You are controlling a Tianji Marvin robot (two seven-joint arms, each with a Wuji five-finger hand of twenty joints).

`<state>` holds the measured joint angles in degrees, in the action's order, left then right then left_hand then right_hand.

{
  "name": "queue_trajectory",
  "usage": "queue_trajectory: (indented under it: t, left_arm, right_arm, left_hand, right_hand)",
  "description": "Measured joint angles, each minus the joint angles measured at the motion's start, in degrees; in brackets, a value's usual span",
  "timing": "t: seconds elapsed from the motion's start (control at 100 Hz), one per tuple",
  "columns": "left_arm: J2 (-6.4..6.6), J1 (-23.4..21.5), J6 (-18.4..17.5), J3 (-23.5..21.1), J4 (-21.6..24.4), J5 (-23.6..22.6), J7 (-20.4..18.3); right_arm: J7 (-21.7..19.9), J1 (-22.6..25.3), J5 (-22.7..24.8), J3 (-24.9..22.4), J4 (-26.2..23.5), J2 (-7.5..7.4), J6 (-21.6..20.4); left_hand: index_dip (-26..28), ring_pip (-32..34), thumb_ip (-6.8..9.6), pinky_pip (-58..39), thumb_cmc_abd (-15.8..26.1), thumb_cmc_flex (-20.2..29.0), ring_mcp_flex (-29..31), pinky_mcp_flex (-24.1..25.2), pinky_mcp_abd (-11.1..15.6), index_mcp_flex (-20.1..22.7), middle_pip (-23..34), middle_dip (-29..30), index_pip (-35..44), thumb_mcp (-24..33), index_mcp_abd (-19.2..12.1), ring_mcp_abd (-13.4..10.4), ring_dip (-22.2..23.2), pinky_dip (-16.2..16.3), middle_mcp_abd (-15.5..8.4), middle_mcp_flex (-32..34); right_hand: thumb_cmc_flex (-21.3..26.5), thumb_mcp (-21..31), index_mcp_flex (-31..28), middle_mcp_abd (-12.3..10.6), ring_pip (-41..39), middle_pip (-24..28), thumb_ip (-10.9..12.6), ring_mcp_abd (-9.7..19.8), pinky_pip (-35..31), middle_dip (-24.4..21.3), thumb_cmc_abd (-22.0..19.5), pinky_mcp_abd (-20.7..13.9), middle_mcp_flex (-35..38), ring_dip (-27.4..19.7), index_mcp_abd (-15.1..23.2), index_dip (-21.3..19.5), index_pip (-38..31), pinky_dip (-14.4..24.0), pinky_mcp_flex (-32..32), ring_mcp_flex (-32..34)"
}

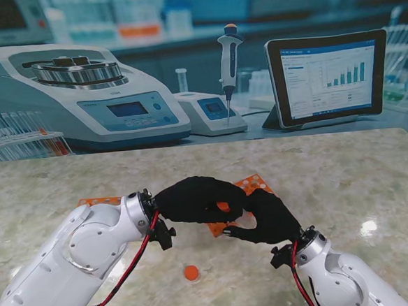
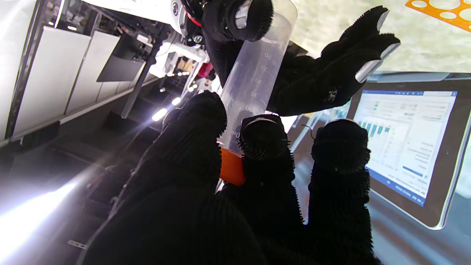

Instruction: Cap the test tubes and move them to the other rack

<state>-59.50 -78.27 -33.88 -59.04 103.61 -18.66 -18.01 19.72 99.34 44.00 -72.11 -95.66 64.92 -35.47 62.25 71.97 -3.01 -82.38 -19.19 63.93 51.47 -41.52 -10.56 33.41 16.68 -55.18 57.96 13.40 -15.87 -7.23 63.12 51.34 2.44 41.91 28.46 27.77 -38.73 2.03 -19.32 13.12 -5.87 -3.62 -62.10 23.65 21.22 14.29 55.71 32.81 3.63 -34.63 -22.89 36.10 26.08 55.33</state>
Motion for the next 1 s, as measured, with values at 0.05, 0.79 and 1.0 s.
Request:
queue_trajectory:
  t: [0.05,0.79,1.0]
  left_arm:
    - [0.12,-0.1,0.1,-0.4,0.3,0.3,-0.4]
    - [1.41,-3.9,0.4,-6.6,4.1,0.3,-4.4]
    - [1.65,-5.1,0.5,-8.7,5.0,-0.3,-5.6]
  right_arm:
    - [0.0,0.0,0.0,0.0,0.0,-0.02,0.1]
    - [-1.3,-0.3,0.3,-0.4,0.1,-0.38,0.9]
    - [-1.2,-0.5,0.5,-0.5,0.2,-0.39,1.3]
  left_hand:
    - [0.1,0.0,0.00,0.0,0.0,0.0,0.0,0.0,0.0,0.0,0.5,0.0,0.1,0.2,0.0,0.2,0.0,0.0,0.7,0.0]
    - [2.8,0.0,0.00,1.6,0.0,0.0,0.0,0.0,-0.2,0.9,2.5,-0.1,0.6,0.7,-0.3,0.5,0.0,0.1,2.4,0.0]
    - [3.3,0.0,0.00,1.7,0.0,0.0,0.0,0.0,-0.3,1.0,2.5,-0.2,0.6,0.7,-0.3,0.5,0.0,0.1,2.5,0.0]
  right_hand:
    - [0.0,0.0,0.1,0.7,1.1,-0.8,0.1,-0.5,0.8,-1.1,-0.3,0.1,-0.9,-0.9,-1.0,1.1,1.4,0.0,-1.0,-0.8]
    - [-7.2,-3.5,3.0,1.2,6.5,-5.6,0.2,-3.6,7.8,-9.0,-0.8,1.7,-8.0,-10.0,-3.3,7.2,4.8,-7.1,-8.3,-10.9]
    - [-7.2,-2.8,3.0,1.2,6.6,-5.6,0.2,-3.6,7.8,-9.5,-0.8,1.7,-8.0,-10.5,-3.3,7.2,4.8,-7.2,-8.8,-11.5]
